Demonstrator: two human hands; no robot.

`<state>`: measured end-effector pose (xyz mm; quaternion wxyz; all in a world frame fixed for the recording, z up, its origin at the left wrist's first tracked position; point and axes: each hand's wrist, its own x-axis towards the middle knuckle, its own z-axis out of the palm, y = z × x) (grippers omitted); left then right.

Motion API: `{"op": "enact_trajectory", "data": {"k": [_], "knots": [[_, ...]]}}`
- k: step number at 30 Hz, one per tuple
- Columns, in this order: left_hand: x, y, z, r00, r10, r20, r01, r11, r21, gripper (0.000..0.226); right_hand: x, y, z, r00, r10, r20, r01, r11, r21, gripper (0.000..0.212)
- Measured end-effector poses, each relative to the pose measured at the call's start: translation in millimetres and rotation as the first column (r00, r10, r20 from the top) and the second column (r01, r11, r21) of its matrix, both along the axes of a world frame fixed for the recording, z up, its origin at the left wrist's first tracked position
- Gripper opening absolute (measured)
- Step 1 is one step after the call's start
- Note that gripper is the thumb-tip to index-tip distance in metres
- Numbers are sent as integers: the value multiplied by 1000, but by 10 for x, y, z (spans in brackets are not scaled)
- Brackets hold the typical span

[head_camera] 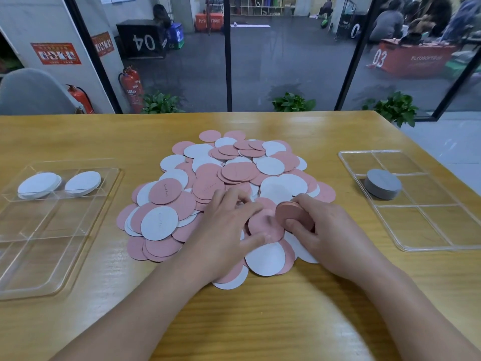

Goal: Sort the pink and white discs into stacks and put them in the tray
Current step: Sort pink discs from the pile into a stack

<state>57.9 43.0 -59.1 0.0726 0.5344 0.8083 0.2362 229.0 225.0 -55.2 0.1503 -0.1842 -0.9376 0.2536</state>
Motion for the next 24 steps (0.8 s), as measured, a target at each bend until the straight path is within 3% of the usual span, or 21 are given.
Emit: {"op": "enact_trajectory", "data": {"k": [4,9,14,19,22,24], "knots": [[9,6,45,995,18,101,-26,997,79,42,-1,-15,33,999,-25,-30,23,999,-42,15],[-120,-94,108,921,166,352,-271,922,276,28,7,-38,68,993,-29,-113,15,992,-123,18],[-302,-294,181,815,73,575,-346,857,382,15,2,-94,71,989,33,-145,-58,984,-169,15],[-268,-483,67,804,47,593,-333,861,384,9,-3,-136,77,984,79,-161,-107,979,-175,14],[-206,-472,92,779,21,627,-324,869,373,34,-1,-193,84,980,115,-165,-146,970,-194,16],[-169,-463,96,761,-2,648,-304,882,360,36,1,-223,76,977,128,-170,-160,970,-186,16]]}}
